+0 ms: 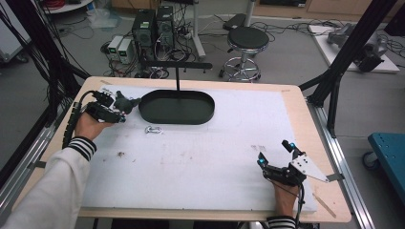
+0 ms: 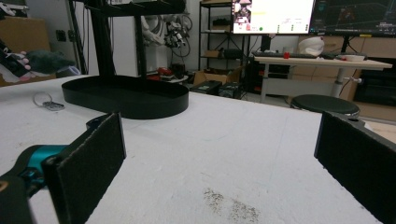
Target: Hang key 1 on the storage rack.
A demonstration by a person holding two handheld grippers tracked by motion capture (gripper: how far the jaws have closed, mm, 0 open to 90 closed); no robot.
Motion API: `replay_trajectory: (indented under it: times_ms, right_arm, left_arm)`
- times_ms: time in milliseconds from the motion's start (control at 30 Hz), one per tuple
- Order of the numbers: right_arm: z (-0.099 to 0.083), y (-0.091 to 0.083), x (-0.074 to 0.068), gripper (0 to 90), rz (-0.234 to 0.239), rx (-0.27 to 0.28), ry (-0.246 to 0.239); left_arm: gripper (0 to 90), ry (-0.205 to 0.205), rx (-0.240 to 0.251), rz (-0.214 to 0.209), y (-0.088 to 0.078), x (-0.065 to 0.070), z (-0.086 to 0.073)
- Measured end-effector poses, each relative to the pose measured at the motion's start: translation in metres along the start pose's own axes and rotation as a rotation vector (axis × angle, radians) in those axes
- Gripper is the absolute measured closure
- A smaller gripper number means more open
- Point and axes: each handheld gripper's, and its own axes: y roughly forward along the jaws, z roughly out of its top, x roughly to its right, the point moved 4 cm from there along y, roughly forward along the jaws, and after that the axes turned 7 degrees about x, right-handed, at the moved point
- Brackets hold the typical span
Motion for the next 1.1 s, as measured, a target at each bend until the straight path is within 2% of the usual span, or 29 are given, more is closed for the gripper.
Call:
replay_trajectory:
  times_ms: [333,367,467,600,633,700,833,933,1100]
  right_arm:
    - [0.0,0.0,0.0,1.2,0.002,0.001,-0.003]
    - [0.0,0.0,0.0,1.3,0.001,0.001,-0.003]
    - [0.0,0.0,0.0,1.3,0.001,0.001,-0.004]
    - [0.0,0.0,-0.001,1.3,0.002,-0.002,0.0]
    - [0.0,0.0,0.0,1.3,0.003,0.001,-0.007]
    - [0.0,0.0,-0.001,1.3,0.003,0.001,-0.007]
    - [0.0,0.0,-0.001,1.3,0.003,0.001,-0.009]
    - [0.0,0.0,-0.001,1.3,0.001,0.0,-0.011]
    - [0.0,0.0,-0.001,1.3,0.001,0.0,-0.014]
  left_arm:
    - [52.6,-0.003,0.045,-0.031,-0.007,0.006,0.005]
    - [52.6,-0.008,0.062,-0.048,-0.01,0.007,0.007]
    - [52.5,-0.02,0.091,-0.062,-0.014,0.009,0.009]
    - [52.5,-0.04,0.149,-0.12,-0.023,0.011,0.013]
    - [52.5,-0.034,0.158,-0.128,-0.025,0.011,0.014]
    - [52.5,-0.039,0.18,-0.141,-0.03,0.011,0.015]
    - [52.5,-0.049,0.195,-0.151,-0.034,0.011,0.016]
    - [52.5,-0.035,0.192,-0.154,-0.038,0.011,0.019]
    - [52.5,-0.003,0.219,-0.168,-0.047,0.017,0.034]
